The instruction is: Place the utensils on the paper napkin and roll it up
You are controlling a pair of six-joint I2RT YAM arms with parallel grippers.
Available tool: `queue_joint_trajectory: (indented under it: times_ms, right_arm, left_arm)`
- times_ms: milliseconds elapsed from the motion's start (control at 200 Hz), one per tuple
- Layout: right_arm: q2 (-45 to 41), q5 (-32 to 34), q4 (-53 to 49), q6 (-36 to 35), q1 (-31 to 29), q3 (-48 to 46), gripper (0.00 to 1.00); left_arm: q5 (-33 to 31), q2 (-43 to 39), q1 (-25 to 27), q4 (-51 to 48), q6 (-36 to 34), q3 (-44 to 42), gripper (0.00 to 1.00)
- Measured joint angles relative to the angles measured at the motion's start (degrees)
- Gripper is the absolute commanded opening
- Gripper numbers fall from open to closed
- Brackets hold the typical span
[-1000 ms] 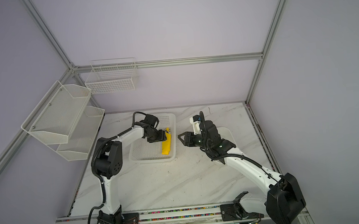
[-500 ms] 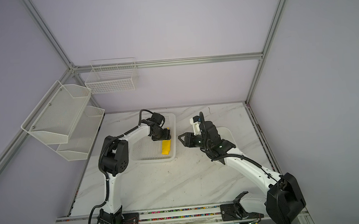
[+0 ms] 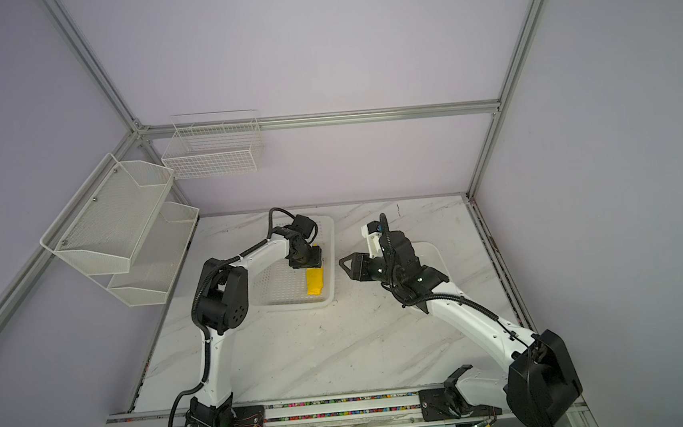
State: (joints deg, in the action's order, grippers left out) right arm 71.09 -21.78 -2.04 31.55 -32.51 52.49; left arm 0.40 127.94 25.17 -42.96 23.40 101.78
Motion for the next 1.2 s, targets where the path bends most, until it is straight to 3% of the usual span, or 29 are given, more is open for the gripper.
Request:
queue_joint_trajectory:
  times_ms: [135,255,370,505,685,750,980,1200]
  right_arm:
    - [-0.66,2.08,-0.83,-0.37,0.11,0.00,0.51]
    - [-1.97,5.90,-2.67,-0.66,1.07,0.00,0.51]
    - [-3.72,8.04,-4.17,-0.83,2.03,0.00,0.52]
    - [-6.49,9.20,-4.55,-0.83,2.36,-0.09,0.53]
    - [-8.68,11.69,-5.62,-0.83,2.56,-0.76,0.53]
    - [-9.03,14.60,-6.78,-0.83,2.67,-0.79,0.58]
    - [-12.24,33.11,-8.11,-3.28,4.22,-3.58,0.78]
    - [-13.27,51.76,-0.79,-10.49,7.30,-10.71,0.83]
  left_arm:
    - [0.98,-0.31,-0.02,0.33,0.68,0.00,0.63]
    - [2.99,-2.08,-0.24,2.97,1.44,-1.97,0.57]
    - [6.08,-3.10,-0.68,4.63,1.95,-3.04,0.71]
    - [6.67,-3.10,-1.05,5.05,2.36,-3.04,0.77]
    - [5.77,-3.63,-1.16,5.18,2.49,-3.61,0.74]
    - [5.42,-5.33,-1.16,5.92,2.51,-5.55,0.73]
    - [1.68,-23.54,-1.16,12.68,1.29,-19.19,0.70]
    - [-12.61,-45.79,-1.51,20.96,-1.33,-34.45,0.94]
